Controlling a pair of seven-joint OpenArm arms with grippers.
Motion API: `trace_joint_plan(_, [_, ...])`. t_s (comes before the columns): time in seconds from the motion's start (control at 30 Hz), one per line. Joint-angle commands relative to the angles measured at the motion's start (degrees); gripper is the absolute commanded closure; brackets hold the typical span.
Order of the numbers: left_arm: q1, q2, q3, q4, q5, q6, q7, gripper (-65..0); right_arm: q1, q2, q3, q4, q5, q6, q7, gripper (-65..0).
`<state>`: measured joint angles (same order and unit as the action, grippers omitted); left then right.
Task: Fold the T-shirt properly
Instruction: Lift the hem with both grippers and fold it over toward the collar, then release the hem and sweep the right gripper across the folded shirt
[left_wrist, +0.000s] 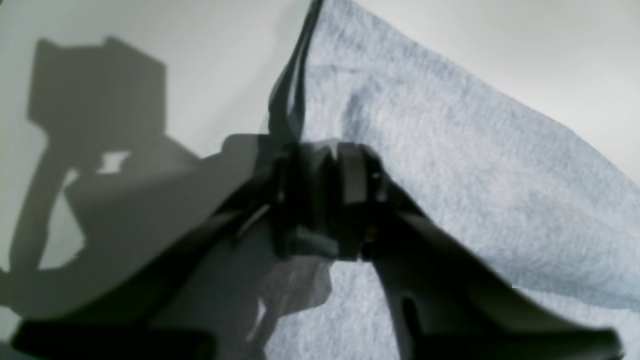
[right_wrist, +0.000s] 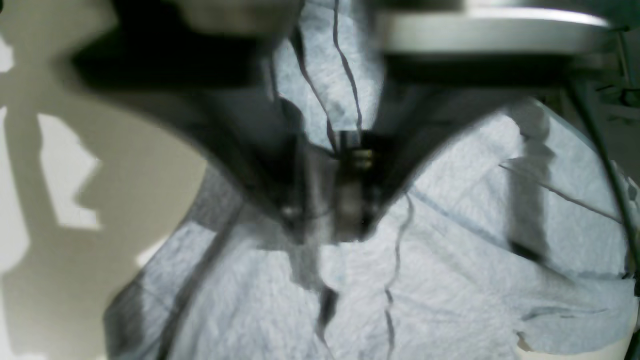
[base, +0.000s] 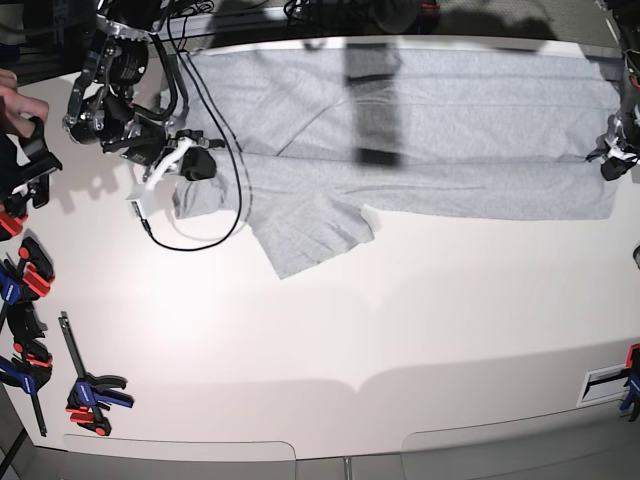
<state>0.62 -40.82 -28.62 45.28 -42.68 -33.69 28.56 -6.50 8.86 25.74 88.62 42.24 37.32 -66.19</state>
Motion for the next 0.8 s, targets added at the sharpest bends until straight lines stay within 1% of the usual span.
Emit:
trace_joint_plan(0.0, [-0.59,-1.97,-0.59,0.9,-0.9,-0.46,-1.07,-13.7,0.79,0.98,0.24,1.16,1.46,0.44,1.64,-18.2])
trace_joint_plan(0.03, [-0.59,-2.03,-0.59,0.9,-0.92,-0.46,-1.36,-14.1,0.81,1.27,0.24,1.16,1.49,0.44,2.12,-19.6])
trace_joint_plan(0.17, [-0.59,-2.05,-1.49,1.92,-1.03,-0.44,-4.11,-14.3,2.03,2.84,0.39,1.18,1.51,0.42,3.21,-19.5])
trace_joint_plan(0.23, [-0.57,-2.05,-3.02,3.34,-2.82,-0.46,-4.13,-14.3,3.65,3.69,0.98,1.18,1.7,0.39,3.21,-19.5])
trace_joint_plan(0.3, [-0.59,-2.05,-5.03,5.09,-4.46,-0.48,-4.13,-14.3,5.97,3.85,2.05,1.18,1.95,0.42,3.48,-19.5])
trace_joint_plan(0.43, [-0.59,-2.05,-7.96,9.11,-4.5,-0.5,-3.69,-14.3,11.19,3.76,2.91,1.16,1.79,0.42,4.96,-19.5])
trace_joint_plan(0.5, [-0.59,-2.1,-8.2,10.64,-4.31,-0.5,-3.69,-14.3,13.6,2.93,2.91,1.11,0.5,0.39,5.4,-19.5])
trace_joint_plan(0.57, [-0.59,-2.05,-8.2,11.39,-4.31,-0.61,-3.72,-14.3,15.47,1.62,2.84,0.81,-3.19,0.26,6.64,-19.5])
trace_joint_plan(0.7, [-0.57,-2.03,-8.2,11.45,-4.31,-0.66,-3.74,-14.3,17.94,-1.86,2.69,-1.86,-12.13,-0.48,12.15,-19.5])
trace_joint_plan(0.77, [-0.57,-2.03,-8.2,11.43,-4.28,-0.66,-3.74,-14.9,19.04,-2.91,2.69,-4.79,-13.18,-0.5,13.7,-20.6])
